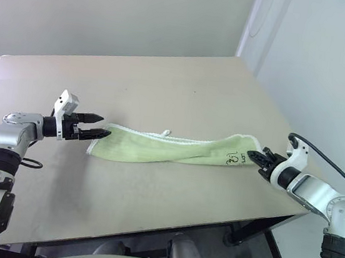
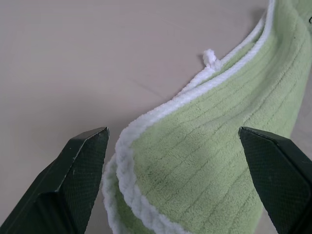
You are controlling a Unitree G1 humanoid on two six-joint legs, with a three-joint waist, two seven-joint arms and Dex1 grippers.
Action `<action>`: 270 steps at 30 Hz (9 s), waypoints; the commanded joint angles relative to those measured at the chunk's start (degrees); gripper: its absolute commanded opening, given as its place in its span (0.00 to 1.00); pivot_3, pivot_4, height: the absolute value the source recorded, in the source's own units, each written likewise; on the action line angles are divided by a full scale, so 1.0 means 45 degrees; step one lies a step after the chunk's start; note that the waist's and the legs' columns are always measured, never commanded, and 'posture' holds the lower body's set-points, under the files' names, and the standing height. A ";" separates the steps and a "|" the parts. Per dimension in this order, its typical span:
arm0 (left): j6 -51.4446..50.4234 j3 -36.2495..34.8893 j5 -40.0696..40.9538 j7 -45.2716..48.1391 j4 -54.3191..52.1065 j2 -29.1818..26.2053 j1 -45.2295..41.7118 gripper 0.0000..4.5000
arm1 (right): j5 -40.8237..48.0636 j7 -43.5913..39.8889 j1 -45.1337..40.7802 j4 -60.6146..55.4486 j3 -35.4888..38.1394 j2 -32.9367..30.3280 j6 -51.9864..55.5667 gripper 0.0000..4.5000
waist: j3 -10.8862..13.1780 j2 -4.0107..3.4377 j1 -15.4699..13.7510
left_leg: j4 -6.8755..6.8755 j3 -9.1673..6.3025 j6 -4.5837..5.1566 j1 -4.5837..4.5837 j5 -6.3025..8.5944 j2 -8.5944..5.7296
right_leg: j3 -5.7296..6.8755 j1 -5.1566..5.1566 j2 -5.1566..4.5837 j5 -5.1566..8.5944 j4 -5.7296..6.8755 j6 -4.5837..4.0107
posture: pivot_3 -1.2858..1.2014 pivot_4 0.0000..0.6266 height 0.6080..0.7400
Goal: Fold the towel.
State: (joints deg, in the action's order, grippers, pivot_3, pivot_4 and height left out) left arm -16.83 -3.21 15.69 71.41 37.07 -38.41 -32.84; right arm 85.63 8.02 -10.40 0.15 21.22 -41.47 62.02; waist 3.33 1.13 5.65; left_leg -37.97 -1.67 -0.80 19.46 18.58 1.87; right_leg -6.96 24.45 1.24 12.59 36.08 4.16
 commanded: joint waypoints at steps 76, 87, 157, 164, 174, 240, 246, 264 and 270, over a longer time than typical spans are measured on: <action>-0.7464 -0.0233 0.0914 -0.1245 -0.1205 -0.1120 0.0045 1.00 | -1.5041 -0.6803 -0.2820 -0.0099 -0.7452 0.5528 -0.5634 1.00 | -0.0018 0.0038 0.0124 | -0.0011 -0.0035 -0.0004 -0.0021 -0.0002 -0.0005 | 0.0021 0.0021 0.0002 -0.0005 0.0015 0.0001 | 0.52 0.00 1.00; -1.0811 0.0034 0.1421 -0.1716 0.0561 -0.0358 -0.1090 1.00 | -1.3860 -0.6602 -0.3146 -0.2550 -0.5766 0.6011 -0.3928 1.00 | -0.0014 0.0027 0.0067 | -0.0010 -0.0046 -0.0004 -0.0019 -0.0002 -0.0011 | 0.0028 0.0022 0.0002 -0.0005 0.0016 0.0002 | 0.52 0.00 1.00; -1.1707 0.1237 0.2293 0.1255 -0.0391 -0.4568 -0.1713 0.01 | -1.2613 -0.9916 -0.1252 -0.4976 -0.5825 0.3862 -0.3749 1.00 | 0.0020 0.0043 0.0318 | 0.0005 -0.0049 -0.0004 -0.0001 -0.0001 -0.0017 | 0.0031 0.0047 -0.0006 0.0008 0.0005 0.0003 | 0.52 0.00 1.00; -1.1707 0.1237 0.2291 0.1256 -0.0391 -0.4567 -0.1713 0.01 | -1.2613 -0.9916 -0.1252 -0.4976 -0.5825 0.3862 -0.3749 1.00 | 0.0020 0.0043 0.0319 | 0.0005 -0.0049 -0.0004 -0.0001 -0.0001 -0.0017 | 0.0031 0.0047 -0.0006 0.0008 0.0006 0.0003 | 0.52 0.00 1.00; -1.1707 0.1237 0.2290 0.1257 -0.0391 -0.4567 -0.1713 0.01 | -1.2614 -0.9916 -0.1252 -0.4976 -0.5825 0.3863 -0.3749 1.00 | 0.0020 0.0044 0.0321 | 0.0005 -0.0048 -0.0004 -0.0001 -0.0001 -0.0017 | 0.0031 0.0047 -0.0006 0.0008 0.0006 0.0004 | 0.52 0.00 1.00; -1.2392 0.0977 0.2703 0.0966 -0.0680 -0.3990 -0.2224 0.01 | -1.2868 -0.9844 -0.1237 -0.4868 -0.6019 0.3830 -0.3827 1.00 | 0.0016 0.0050 0.0254 | -0.0001 -0.0048 -0.0005 -0.0001 -0.0001 -0.0019 | 0.0031 0.0045 -0.0006 0.0006 0.0014 0.0005 | 0.52 0.00 1.00; -1.4898 0.1157 0.4298 0.0946 -0.2217 -0.2486 -0.3167 0.01 | -1.3023 -0.9014 -0.0748 -0.5060 -0.5822 0.4081 -0.3723 1.00 | 0.0012 0.0057 0.0020 | -0.0018 -0.0047 -0.0005 0.0002 -0.0001 -0.0023 | 0.0027 0.0029 -0.0007 0.0006 0.0009 0.0007 | 0.52 0.00 1.00; -1.5141 0.1020 0.5078 0.0155 -0.2433 -0.2570 -0.3057 0.01 | -1.2909 -0.8867 -0.0739 -0.5075 -0.5872 0.4021 -0.3752 1.00 | 0.0016 0.0050 0.0305 | -0.0015 -0.0056 -0.0006 -0.0014 -0.0002 -0.0019 | 0.0017 0.0033 0.0008 0.0006 0.0029 0.0005 | 0.52 0.00 1.00; -1.5128 0.1040 0.5192 0.0074 -0.2428 -0.2595 -0.3052 0.01 | -1.2908 -0.8866 -0.0739 -0.5075 -0.5873 0.4020 -0.3752 1.00 | 0.0016 0.0050 0.0302 | -0.0015 -0.0056 -0.0006 -0.0015 -0.0002 -0.0019 | 0.0017 0.0033 0.0008 0.0006 0.0029 0.0005 | 0.52 0.00 1.00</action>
State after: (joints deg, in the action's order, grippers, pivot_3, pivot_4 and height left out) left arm -84.59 2.72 38.04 71.87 27.66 -48.94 -45.69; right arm 27.22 -31.89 -13.33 -21.01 -5.81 -23.37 45.85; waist 3.41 1.36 7.00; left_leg -38.04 -1.93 -0.83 19.40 18.58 1.79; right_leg -6.89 24.60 1.28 12.62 36.21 4.18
